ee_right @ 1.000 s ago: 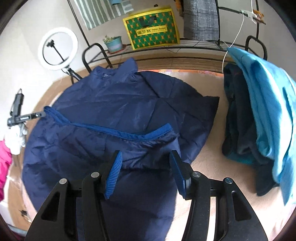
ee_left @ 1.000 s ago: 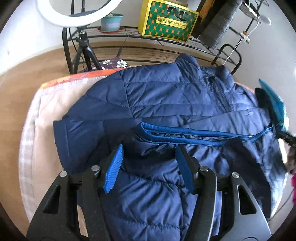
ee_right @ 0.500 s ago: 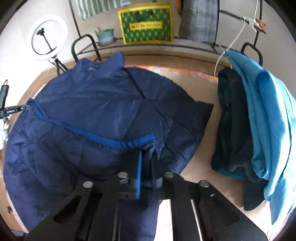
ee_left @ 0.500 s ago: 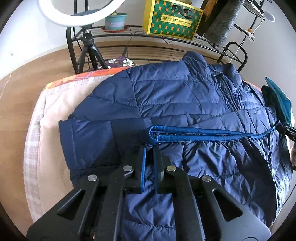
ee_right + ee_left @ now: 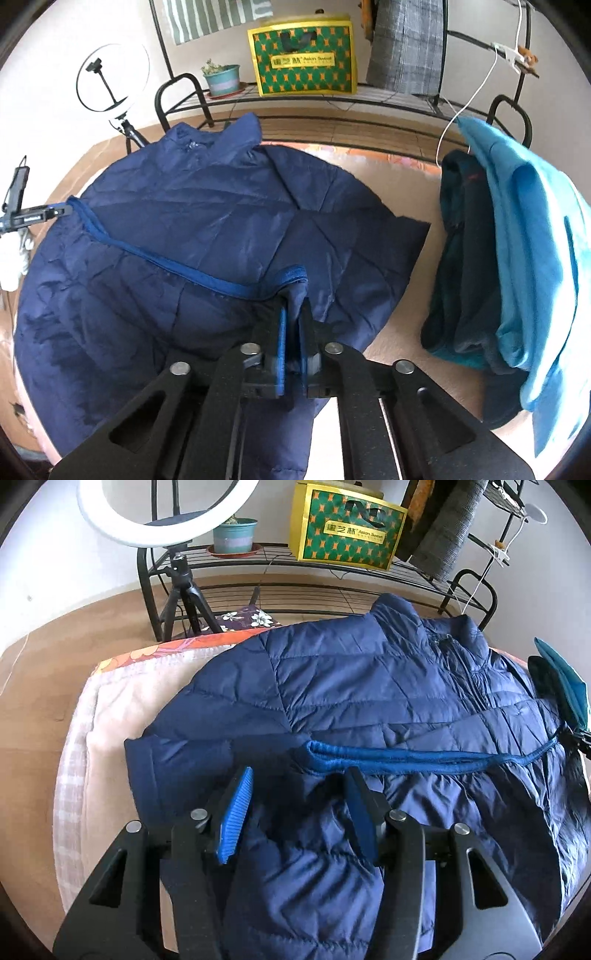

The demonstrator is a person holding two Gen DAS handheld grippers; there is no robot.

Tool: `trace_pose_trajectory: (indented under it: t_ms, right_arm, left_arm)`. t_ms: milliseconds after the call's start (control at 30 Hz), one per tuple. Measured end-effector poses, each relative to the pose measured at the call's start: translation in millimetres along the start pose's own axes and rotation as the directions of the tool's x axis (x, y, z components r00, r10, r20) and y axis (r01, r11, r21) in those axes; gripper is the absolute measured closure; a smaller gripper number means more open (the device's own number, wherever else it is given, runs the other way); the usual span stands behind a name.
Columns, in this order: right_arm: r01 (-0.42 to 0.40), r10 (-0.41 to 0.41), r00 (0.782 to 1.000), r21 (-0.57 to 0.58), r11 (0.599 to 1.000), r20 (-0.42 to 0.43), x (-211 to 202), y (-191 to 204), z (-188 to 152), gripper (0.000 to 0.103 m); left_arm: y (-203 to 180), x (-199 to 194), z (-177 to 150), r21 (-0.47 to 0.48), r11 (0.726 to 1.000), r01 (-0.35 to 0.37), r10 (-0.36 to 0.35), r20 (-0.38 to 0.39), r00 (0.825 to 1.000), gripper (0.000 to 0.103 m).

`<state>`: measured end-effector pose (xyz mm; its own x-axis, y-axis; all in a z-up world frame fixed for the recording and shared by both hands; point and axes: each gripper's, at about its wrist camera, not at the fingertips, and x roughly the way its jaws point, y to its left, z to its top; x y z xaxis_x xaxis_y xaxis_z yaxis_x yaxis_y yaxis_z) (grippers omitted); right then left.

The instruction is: Fold large clothes

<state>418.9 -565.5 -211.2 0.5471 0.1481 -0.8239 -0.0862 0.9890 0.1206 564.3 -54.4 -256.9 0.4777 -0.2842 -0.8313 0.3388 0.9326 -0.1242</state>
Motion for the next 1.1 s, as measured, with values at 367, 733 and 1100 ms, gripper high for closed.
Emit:
trace_pose_trajectory:
  t_ms: [367,733,1100]
  right_arm:
    - [0.040,-0.039,0.999,-0.048,0.998,0.017,-4,13,7,0.100]
    - [0.191,-0.185,0.968,-0.020,0.981,0.172,-12,14,82,0.100]
    - [0.341,-0.341,0.936,0.020,0.940,0.088,71,1,108,0.100]
  left_arm:
    - [-9,-6,9,0.081,0.996,-0.049,0.049,-0.001,0.999,0.099]
    - [-17,-12,88,0.100,0.979,-0.178,0.160,0.161,0.974,0.099]
    - [-14,77,107,0.079,0.958,-0.277,0.269,0.101,0.958,0.099]
